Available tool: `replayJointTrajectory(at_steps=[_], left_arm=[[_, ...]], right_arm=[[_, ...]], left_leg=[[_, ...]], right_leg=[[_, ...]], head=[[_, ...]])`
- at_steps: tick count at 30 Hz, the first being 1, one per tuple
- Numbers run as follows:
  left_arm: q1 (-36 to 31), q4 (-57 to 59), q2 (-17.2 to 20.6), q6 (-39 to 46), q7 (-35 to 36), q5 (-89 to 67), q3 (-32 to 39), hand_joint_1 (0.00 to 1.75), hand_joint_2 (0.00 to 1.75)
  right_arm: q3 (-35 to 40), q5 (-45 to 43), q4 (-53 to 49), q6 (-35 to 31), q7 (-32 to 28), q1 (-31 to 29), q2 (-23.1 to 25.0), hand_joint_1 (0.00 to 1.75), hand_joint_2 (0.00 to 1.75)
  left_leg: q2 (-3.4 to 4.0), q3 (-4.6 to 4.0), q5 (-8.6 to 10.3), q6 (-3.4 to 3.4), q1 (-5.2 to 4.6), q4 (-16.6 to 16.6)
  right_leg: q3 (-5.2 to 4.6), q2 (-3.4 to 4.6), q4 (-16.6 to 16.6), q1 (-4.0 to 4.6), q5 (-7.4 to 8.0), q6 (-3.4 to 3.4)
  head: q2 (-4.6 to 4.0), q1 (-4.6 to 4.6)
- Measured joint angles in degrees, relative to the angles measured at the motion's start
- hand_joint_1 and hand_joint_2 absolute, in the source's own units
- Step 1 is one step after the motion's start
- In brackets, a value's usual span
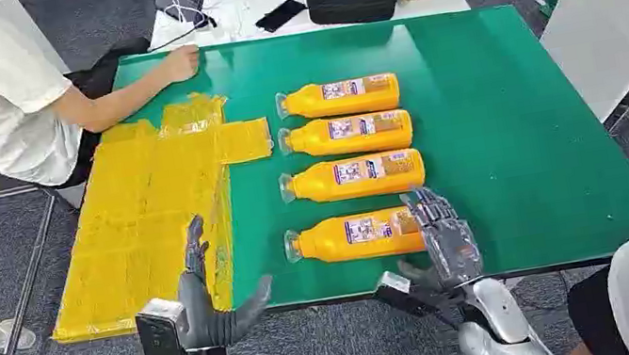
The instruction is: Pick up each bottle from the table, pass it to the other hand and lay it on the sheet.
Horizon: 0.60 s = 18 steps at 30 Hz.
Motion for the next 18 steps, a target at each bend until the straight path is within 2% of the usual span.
replayJointTrajectory(at_steps=[5,13,18], left_arm=[[0.0,-1.5,0.1,-4.9,2.5,3.2,-0.2,0.00,1.75],[0.6,-3.4,0.5,-5.3,8.1,2.9,-1.3,0.00,1.75],[0.8,-4.1,0.6,-5.5,9.3,3.2,-1.7,0.00,1.75]], right_arm=[[0.0,-0.6,3.5,1.9,0.8,-3.0,-0.3,0.00,1.75],[0.3,0.6,7.1,8.5,5.6,-5.5,-1.3,0.00,1.75],[1.0,1.0,7.7,9.6,6.4,-6.4,-1.8,0.00,1.75]], left_leg=[[0.00,0.01,0.00,0.00,0.00,0.0],[0.00,0.02,0.00,0.00,0.00,0.0],[0.00,0.05,-0.01,0.01,0.00,0.0]], right_leg=[[0.00,0.00,0.0,0.00,0.00,0.00],[0.01,0.01,0.0,0.00,0.00,0.01],[0.03,0.01,0.0,0.00,0.00,0.00]], head=[[0.00,-0.02],[0.00,-0.04],[0.00,-0.04]])
